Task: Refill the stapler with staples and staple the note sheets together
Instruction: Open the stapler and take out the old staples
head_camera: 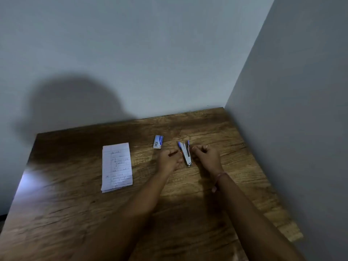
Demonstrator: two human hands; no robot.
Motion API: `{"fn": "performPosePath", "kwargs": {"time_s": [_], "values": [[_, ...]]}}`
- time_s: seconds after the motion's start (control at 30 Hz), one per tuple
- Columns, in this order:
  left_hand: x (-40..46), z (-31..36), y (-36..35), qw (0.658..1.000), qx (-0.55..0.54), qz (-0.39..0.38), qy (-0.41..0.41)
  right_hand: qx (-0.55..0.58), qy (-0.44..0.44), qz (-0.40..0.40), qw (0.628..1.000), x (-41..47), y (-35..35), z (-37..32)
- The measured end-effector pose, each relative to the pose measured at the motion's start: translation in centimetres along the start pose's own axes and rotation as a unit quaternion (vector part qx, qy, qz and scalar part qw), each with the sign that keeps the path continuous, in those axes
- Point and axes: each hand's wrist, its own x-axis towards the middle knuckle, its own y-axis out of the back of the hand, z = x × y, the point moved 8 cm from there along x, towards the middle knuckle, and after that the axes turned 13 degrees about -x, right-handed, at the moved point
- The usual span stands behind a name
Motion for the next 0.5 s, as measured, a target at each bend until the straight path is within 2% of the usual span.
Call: {"fn": "performPosePath", "kwargs": {"time_s": [0.1, 0.27, 0.5], "values": [[0.5, 0.6, 0.0, 0.999, 0.028, 0.015, -0.031, -0.053, -0.004, 0.011, 0.999, 0.6, -0.2, -0.2], [1.1, 0.4, -0.2, 0.997, 0.061, 0.015, -0.038, -0.118, 0.003, 0.035, 0.992, 0.6, -0.3, -1.1], [0.5, 0.5, -0.8, 0.992, 0.114, -0.006, -0.062, -0.116, 0.002, 0.040, 0.992, 0.2, -0.5, -1.4]]}}
